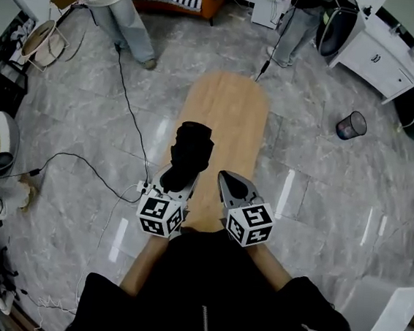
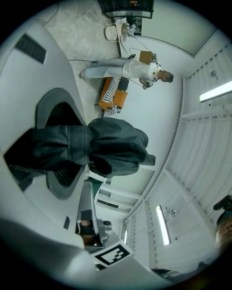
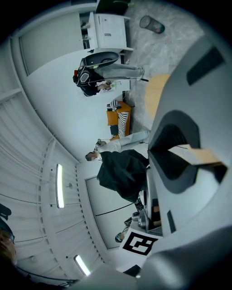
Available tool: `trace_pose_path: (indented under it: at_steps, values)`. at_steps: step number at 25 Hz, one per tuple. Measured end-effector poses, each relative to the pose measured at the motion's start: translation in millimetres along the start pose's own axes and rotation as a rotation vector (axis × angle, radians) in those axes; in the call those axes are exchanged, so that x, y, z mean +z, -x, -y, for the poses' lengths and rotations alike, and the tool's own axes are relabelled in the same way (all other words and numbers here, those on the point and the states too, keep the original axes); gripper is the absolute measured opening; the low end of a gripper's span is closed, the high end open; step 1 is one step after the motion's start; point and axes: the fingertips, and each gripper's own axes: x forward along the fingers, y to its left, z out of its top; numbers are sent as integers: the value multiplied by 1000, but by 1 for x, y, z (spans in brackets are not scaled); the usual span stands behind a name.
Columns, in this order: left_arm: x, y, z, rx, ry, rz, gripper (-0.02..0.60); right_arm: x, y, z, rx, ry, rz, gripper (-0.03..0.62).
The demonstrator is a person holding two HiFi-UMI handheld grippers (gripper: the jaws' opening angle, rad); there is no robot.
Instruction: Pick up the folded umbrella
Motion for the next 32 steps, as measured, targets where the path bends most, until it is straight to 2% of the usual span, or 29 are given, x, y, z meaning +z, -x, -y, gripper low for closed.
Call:
trace_pose_path:
  at_steps: [4, 14, 22, 32]
  values:
    - [11, 8, -3, -13, 43, 32, 225, 8, -1, -7, 13, 32, 15, 11]
    - [9, 30, -10, -9, 99, 42, 225, 15, 8, -15, 16, 34, 34, 9]
    - [-15, 39, -32, 17, 158, 2, 225, 10, 1, -24, 19, 29, 21, 9]
    - [-25, 41, -41, 19, 185, -21, 225, 6, -5, -26, 18, 27, 1, 9]
